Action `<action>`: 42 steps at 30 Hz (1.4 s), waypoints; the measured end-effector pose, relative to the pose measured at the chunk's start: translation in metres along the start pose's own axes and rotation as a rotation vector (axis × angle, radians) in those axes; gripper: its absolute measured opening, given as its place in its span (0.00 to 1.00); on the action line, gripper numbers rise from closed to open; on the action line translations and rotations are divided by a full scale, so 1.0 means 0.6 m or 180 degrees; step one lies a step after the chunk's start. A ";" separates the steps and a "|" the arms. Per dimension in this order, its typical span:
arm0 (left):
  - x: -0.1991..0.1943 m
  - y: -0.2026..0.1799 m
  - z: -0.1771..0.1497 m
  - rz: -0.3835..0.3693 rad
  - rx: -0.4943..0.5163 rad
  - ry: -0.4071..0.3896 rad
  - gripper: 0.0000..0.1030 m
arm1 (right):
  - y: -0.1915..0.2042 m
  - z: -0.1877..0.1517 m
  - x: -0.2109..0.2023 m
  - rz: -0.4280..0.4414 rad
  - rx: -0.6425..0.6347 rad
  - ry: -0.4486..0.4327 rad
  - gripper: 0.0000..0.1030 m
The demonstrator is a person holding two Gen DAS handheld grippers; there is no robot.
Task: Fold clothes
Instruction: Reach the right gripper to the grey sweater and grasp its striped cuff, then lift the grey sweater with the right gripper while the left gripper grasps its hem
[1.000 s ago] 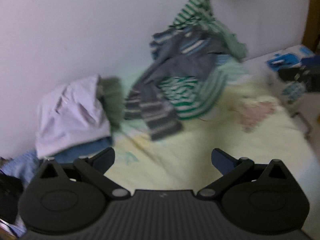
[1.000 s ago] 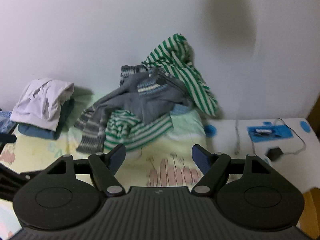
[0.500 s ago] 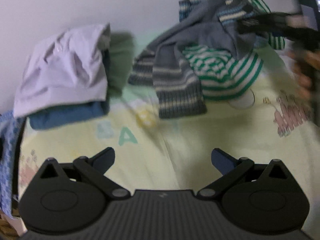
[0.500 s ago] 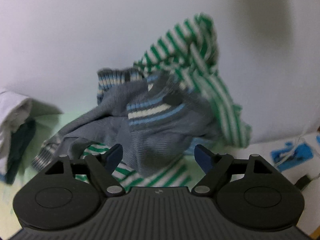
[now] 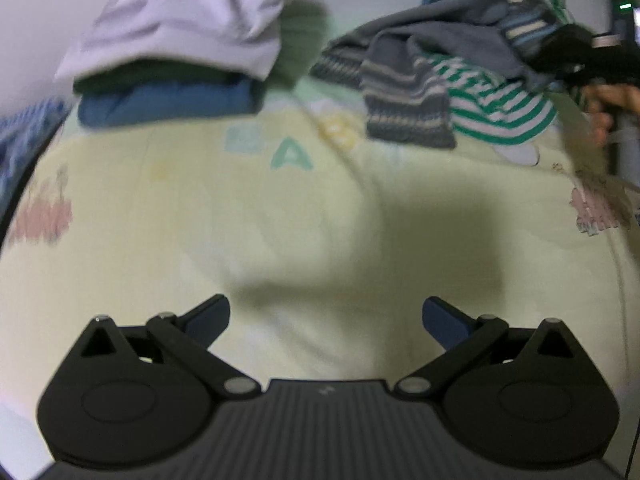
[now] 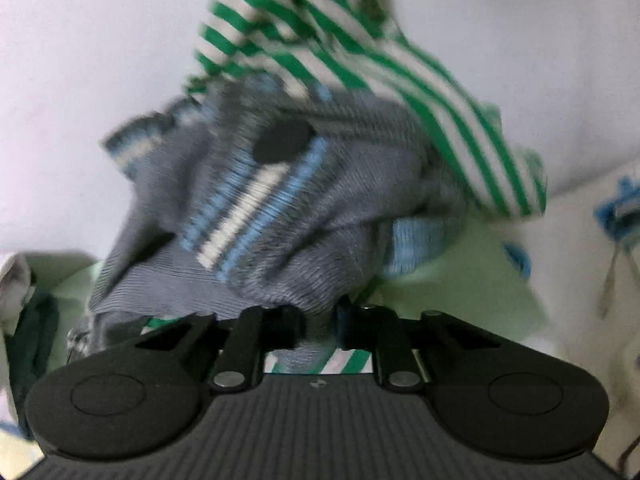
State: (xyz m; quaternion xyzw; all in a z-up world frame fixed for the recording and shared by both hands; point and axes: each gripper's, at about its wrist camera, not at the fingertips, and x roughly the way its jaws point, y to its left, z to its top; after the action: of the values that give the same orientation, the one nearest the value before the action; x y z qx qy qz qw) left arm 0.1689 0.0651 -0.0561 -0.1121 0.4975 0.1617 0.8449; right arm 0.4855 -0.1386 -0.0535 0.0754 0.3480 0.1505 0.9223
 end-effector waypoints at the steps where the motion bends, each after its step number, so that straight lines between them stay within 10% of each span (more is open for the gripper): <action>1: 0.002 0.001 -0.004 0.0008 0.0014 0.0002 0.99 | 0.001 0.002 -0.018 0.0043 -0.0087 -0.0060 0.13; 6: -0.019 0.001 -0.014 0.0105 0.0092 -0.0142 0.99 | 0.003 -0.020 -0.162 0.0391 -0.0507 -0.0333 0.13; 17: -0.065 -0.048 -0.076 -0.0110 0.0537 -0.0289 0.99 | -0.009 -0.273 -0.375 0.1147 -0.1055 0.0931 0.00; 21: -0.077 -0.077 -0.129 -0.0240 0.0843 -0.0303 0.99 | 0.023 -0.340 -0.441 0.1206 -0.1751 0.0930 0.03; 22: -0.079 -0.082 -0.141 -0.0255 0.0907 -0.0302 0.99 | 0.032 -0.339 -0.449 0.1047 -0.2004 0.0696 0.16; 26: -0.084 -0.102 -0.166 -0.0255 0.1004 -0.0298 0.99 | 0.059 -0.263 -0.412 0.0594 -0.1935 0.0155 0.64; 31: -0.094 -0.126 -0.161 -0.0222 0.1016 -0.0422 0.99 | 0.130 -0.189 -0.279 0.0384 -0.1656 0.0008 0.68; 38: -0.115 -0.122 -0.172 -0.0192 0.0928 -0.0445 0.99 | 0.179 -0.226 -0.121 -0.0044 -0.2101 0.0197 0.76; 39: -0.116 -0.118 -0.174 -0.0161 0.0928 -0.0444 0.99 | 0.171 -0.220 -0.115 -0.0009 -0.1965 0.0233 0.75; 42: -0.118 -0.109 -0.180 -0.0072 0.0953 -0.0462 0.99 | 0.135 -0.186 -0.115 0.0195 -0.1405 0.0393 0.32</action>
State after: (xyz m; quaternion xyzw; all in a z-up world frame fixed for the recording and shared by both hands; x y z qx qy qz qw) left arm 0.0750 -0.0445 -0.0439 0.0214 0.4524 0.0839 0.8876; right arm 0.3442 -0.0812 -0.0743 -0.1270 0.3600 0.2551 0.8884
